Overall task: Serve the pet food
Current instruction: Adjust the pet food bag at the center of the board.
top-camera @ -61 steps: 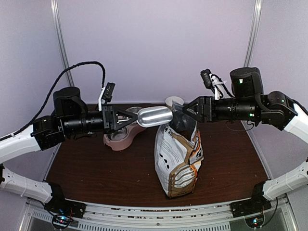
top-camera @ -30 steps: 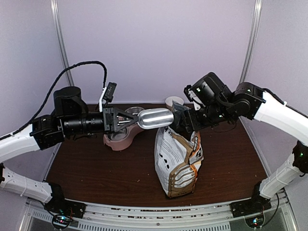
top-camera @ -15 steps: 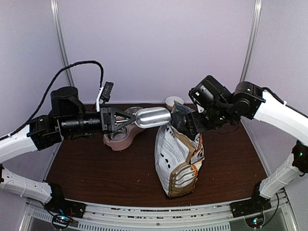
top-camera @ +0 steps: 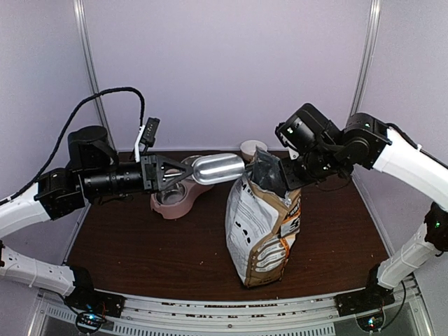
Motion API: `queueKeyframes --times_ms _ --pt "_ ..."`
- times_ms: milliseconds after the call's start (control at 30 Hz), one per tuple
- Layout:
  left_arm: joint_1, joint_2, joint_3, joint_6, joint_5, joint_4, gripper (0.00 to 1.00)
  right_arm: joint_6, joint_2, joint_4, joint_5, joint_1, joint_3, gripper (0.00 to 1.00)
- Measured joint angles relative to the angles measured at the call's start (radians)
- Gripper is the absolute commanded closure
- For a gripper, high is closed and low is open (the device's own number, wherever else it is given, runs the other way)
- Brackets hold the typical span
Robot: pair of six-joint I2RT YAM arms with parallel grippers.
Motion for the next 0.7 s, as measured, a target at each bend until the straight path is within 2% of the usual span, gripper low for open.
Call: queueKeyframes --times_ms 300,700 --pt "0.000 -0.003 -0.006 0.000 -0.006 -0.002 1.00 -0.044 0.005 -0.005 -0.022 -0.051 0.018 1.00" --pt "0.000 -0.003 -0.006 0.009 -0.027 -0.026 1.00 -0.170 0.060 -0.101 -0.042 -0.299 0.141 1.00"
